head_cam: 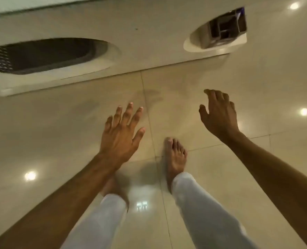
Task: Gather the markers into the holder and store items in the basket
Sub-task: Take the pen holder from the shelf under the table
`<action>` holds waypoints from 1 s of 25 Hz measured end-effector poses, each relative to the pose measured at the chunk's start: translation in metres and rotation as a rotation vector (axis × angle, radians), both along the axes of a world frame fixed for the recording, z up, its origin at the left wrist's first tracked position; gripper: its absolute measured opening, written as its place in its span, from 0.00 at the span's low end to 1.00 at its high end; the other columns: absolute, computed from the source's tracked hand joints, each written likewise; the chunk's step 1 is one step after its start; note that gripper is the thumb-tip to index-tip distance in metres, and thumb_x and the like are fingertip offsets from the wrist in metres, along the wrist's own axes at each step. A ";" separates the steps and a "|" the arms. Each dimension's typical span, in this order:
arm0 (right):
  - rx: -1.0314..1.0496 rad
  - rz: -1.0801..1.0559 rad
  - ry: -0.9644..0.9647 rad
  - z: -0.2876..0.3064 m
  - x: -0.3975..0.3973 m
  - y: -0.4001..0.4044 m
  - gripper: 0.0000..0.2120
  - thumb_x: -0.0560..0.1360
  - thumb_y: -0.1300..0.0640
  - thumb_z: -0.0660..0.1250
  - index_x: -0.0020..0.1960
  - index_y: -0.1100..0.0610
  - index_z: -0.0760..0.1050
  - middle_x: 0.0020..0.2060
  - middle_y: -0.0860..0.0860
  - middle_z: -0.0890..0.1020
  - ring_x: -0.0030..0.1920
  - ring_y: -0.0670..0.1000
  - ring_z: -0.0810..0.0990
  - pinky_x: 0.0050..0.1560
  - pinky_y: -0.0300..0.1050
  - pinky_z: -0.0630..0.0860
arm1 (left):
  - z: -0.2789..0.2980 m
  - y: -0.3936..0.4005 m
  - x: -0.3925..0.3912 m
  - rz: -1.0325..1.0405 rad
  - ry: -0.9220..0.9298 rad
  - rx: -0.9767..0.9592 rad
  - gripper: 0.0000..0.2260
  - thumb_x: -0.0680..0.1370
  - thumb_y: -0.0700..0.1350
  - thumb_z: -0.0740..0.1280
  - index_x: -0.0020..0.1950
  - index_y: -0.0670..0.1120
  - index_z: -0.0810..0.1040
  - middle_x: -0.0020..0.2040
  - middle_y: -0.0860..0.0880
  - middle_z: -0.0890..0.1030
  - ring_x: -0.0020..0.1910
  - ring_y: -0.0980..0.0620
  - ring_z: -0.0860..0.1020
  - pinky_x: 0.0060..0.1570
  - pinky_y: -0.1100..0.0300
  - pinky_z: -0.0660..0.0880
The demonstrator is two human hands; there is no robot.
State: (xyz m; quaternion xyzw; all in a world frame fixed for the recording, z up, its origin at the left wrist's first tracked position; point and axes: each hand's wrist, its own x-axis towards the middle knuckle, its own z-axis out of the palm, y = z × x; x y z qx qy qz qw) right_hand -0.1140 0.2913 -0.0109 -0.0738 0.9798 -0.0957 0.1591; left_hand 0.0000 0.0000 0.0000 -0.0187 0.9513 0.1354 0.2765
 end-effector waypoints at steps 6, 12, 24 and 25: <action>0.023 -0.132 0.167 -0.068 -0.110 0.033 0.38 0.78 0.62 0.68 0.83 0.55 0.54 0.82 0.57 0.61 0.72 0.63 0.71 0.62 0.62 0.79 | -0.090 0.064 -0.072 -0.070 -0.030 0.097 0.29 0.87 0.63 0.47 0.86 0.58 0.43 0.87 0.50 0.44 0.86 0.44 0.47 0.82 0.44 0.52; 0.069 -0.282 0.145 -0.145 0.082 -0.001 0.28 0.74 0.60 0.73 0.67 0.56 0.62 0.54 0.55 0.76 0.51 0.53 0.75 0.43 0.50 0.78 | -0.093 0.068 -0.117 0.067 -0.003 0.198 0.28 0.87 0.60 0.51 0.86 0.56 0.51 0.87 0.46 0.52 0.84 0.40 0.55 0.78 0.38 0.62; -0.045 -0.041 -0.308 0.031 0.009 -0.019 0.24 0.86 0.61 0.55 0.82 0.56 0.59 0.79 0.58 0.65 0.76 0.60 0.69 0.70 0.48 0.62 | 0.067 0.021 -0.082 0.292 -0.120 0.361 0.24 0.87 0.58 0.57 0.80 0.49 0.68 0.78 0.46 0.72 0.76 0.44 0.71 0.73 0.48 0.68; -0.133 -0.127 -0.324 0.088 -0.028 -0.034 0.23 0.86 0.62 0.57 0.81 0.57 0.62 0.80 0.58 0.64 0.75 0.61 0.71 0.68 0.51 0.67 | 0.094 0.022 -0.085 0.425 -0.170 0.410 0.23 0.87 0.59 0.57 0.78 0.49 0.70 0.76 0.46 0.75 0.73 0.46 0.73 0.70 0.51 0.69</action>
